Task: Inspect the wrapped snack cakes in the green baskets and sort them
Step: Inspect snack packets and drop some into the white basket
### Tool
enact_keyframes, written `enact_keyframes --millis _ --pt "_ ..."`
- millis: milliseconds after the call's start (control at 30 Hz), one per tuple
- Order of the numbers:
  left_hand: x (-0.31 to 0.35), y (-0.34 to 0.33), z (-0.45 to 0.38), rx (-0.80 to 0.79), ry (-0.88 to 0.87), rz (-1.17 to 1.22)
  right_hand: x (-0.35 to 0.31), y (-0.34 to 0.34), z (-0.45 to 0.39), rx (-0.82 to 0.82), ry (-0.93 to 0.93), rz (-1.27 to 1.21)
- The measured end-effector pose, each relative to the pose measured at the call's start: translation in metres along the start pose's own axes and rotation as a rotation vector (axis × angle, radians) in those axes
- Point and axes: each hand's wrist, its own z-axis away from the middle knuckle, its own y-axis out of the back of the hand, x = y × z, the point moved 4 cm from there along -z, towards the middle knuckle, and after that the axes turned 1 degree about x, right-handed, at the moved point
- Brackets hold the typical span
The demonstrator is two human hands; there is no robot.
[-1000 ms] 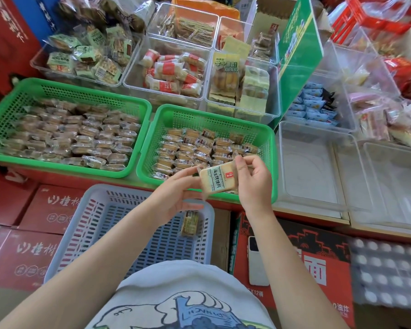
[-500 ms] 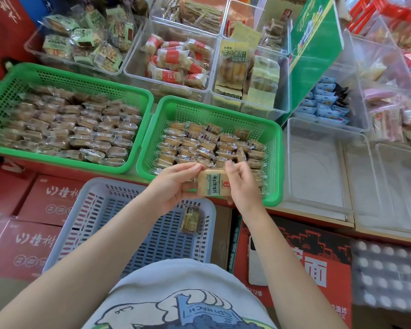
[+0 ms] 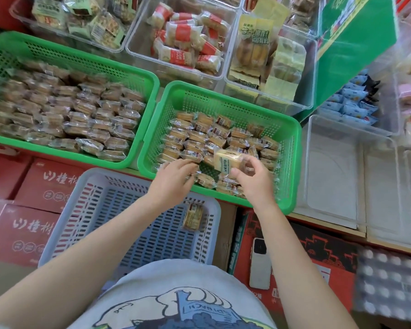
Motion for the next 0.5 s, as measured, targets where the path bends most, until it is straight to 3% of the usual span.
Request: enact_keyframes --millis 100,267,500 --pt "-0.018 -0.015 -0.003 -0.145 -0.002 -0.230 -0.005 -0.016 -0.012 -0.083 0.122 0.152" --pt "-0.026 -0.022 -0.009 -0.145 0.007 -0.307 -0.003 -0.046 -0.019 -0.118 0.480 0.642" --pt "-0.027 -0.023 -0.016 -0.066 -0.011 -0.359 0.003 -0.076 -0.027 -0.185 0.537 0.731"
